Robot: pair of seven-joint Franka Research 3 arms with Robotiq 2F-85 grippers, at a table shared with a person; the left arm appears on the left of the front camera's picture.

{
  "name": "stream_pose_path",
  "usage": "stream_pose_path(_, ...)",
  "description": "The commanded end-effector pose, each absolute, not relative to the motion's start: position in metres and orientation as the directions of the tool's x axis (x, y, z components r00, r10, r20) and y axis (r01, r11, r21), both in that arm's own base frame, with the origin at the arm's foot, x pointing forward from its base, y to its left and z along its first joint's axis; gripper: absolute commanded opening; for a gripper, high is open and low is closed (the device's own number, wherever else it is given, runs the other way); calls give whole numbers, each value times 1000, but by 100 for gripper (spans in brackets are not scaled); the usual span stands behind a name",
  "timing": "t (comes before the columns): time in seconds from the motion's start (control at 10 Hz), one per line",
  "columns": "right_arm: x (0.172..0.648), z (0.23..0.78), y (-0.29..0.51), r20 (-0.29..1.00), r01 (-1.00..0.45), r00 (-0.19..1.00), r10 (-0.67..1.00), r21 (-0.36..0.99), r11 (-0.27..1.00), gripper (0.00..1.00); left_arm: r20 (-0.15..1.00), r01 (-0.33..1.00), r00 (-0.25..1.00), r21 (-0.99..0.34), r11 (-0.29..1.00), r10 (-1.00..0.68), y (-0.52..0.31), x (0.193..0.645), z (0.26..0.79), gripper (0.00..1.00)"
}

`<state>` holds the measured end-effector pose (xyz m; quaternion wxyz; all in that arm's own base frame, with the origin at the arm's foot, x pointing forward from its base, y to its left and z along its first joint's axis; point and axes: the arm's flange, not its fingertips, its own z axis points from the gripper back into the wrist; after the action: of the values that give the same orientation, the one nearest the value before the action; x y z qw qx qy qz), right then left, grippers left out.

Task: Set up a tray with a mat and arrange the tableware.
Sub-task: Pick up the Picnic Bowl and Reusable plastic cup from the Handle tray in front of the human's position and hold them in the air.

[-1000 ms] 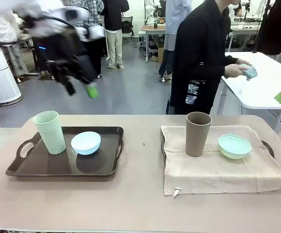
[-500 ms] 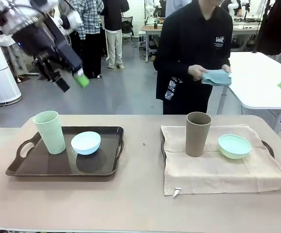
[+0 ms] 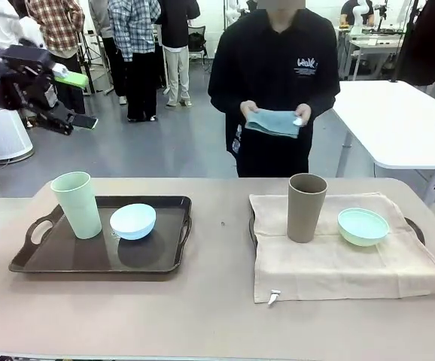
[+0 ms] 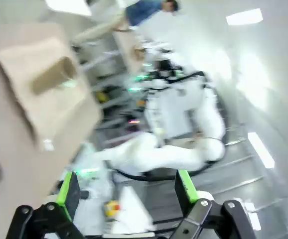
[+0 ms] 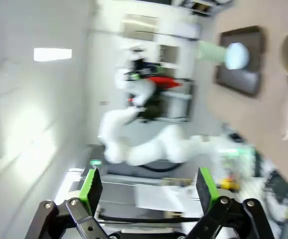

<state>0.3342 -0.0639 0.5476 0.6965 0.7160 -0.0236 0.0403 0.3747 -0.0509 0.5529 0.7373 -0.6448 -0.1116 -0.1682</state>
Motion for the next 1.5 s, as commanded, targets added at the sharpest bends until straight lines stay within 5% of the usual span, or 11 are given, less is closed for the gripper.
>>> stream_pose_path(0.0, 341, 529, -50, -75, 76, 997, 19, 995, -64, 100, 120, 120, 993, -993, 21, 10, -43, 380, 524, 100)
stream_pose_path(0.1, 334, 548, -64, 91, -90, 996, 22, 996, -29, 100, 381, 392, 919, -913, 112, -104, -51, 375, 553, 100)
stream_pose_path(0.2, 334, 548, -64, 91, -90, 996, 22, 996, -29, 100, 381, 392, 919, -913, 112, -104, -51, 375, 553, 100)
stream_pose_path(0.3, 341, 524, -60, 13, -11, 1000, 27, 996, -85, 100, 273, 275, 960, -961, 24, -65, -41, 380, 521, 100)
stream_pose_path(0.9, 320, 505, -87, -100, 98, 990, 98, 995, 21, 100, 8, -17, 993, -977, 214, 115, 63, 343, 528, 100)
stream_pose_path(1.4, 327, 497, -81, -104, 103, 990, 93, 995, 13, 100, 28, -1, 991, -977, 212, 135, 71, 350, 522, 100)
